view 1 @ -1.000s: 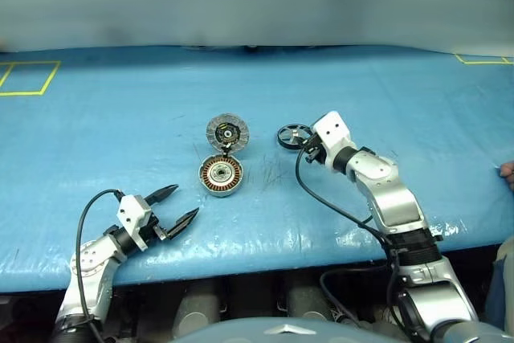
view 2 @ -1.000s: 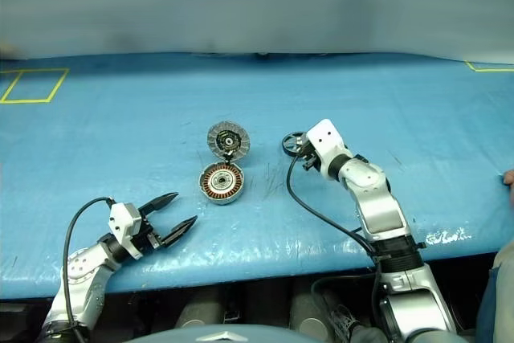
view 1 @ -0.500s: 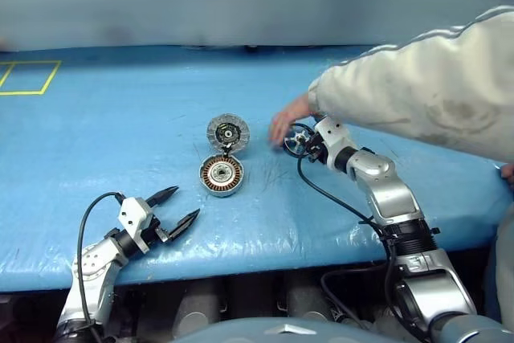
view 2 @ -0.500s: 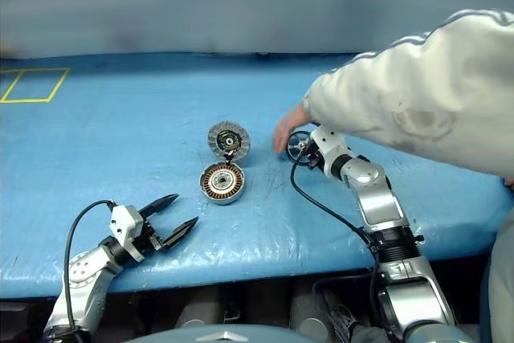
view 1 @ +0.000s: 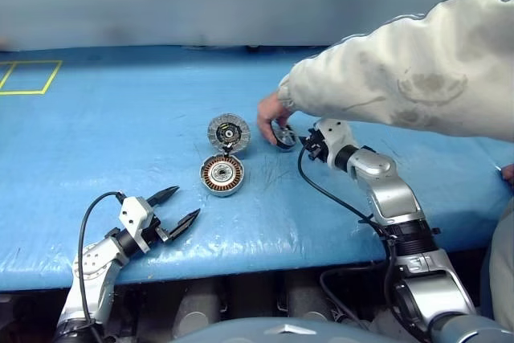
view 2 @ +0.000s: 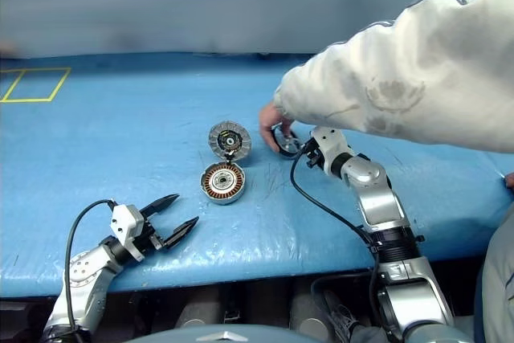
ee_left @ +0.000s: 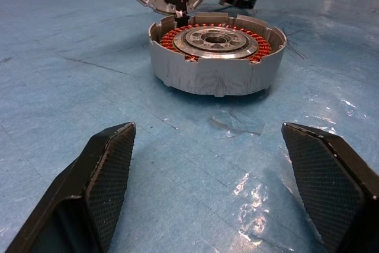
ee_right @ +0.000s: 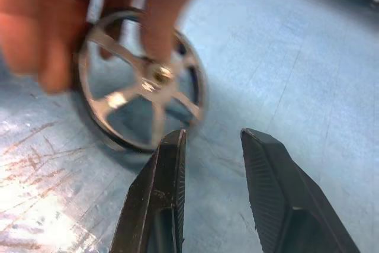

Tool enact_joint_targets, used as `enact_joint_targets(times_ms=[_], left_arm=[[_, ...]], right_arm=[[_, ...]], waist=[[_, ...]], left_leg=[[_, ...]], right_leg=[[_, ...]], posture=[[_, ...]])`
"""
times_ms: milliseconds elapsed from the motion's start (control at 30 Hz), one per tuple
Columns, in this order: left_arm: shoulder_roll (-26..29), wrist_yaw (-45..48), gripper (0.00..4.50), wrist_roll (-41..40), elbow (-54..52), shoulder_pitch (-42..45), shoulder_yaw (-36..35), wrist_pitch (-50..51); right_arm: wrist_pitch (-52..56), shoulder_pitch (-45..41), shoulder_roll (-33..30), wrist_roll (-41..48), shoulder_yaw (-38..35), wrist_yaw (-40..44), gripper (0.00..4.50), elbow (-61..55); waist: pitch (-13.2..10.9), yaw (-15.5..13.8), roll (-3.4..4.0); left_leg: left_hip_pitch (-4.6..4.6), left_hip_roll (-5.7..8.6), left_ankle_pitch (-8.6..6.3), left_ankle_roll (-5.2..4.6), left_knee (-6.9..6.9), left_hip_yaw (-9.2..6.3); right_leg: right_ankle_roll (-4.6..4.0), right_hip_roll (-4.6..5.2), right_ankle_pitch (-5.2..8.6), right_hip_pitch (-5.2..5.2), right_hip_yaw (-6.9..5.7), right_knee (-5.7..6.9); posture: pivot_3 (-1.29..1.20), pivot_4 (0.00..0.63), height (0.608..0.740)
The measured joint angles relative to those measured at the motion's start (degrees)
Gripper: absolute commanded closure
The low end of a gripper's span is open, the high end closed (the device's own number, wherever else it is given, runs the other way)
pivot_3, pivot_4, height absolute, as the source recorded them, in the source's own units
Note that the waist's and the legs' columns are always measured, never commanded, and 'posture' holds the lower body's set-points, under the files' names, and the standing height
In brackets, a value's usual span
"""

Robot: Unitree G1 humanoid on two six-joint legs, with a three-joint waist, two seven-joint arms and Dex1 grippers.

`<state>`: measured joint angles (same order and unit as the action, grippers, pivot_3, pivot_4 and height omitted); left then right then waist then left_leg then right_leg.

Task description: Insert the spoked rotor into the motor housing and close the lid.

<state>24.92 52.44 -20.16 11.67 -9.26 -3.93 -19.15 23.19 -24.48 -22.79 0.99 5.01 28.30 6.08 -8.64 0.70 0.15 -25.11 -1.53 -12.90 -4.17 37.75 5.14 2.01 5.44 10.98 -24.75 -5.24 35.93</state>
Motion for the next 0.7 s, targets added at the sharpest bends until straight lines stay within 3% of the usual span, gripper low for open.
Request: enact_joint_targets(times_ms=[700], left_arm=[[0.0, 0.0, 0.28, 1.0, -0.3, 0.1, 0.0, 0.2]], right_arm=[[1.9, 2.8, -0.2, 3.0, -0.8, 1.7, 2.97, -4.2]], waist=[[0.0, -0.1, 0.00]], left_leg=[[0.00, 0.00, -0.01, -0.01, 0.05, -0.01]], right_leg=[[0.01, 0.00, -0.01, 0.03, 0.00, 0.01]], posture=[[0.00, 0.150, 0.740]])
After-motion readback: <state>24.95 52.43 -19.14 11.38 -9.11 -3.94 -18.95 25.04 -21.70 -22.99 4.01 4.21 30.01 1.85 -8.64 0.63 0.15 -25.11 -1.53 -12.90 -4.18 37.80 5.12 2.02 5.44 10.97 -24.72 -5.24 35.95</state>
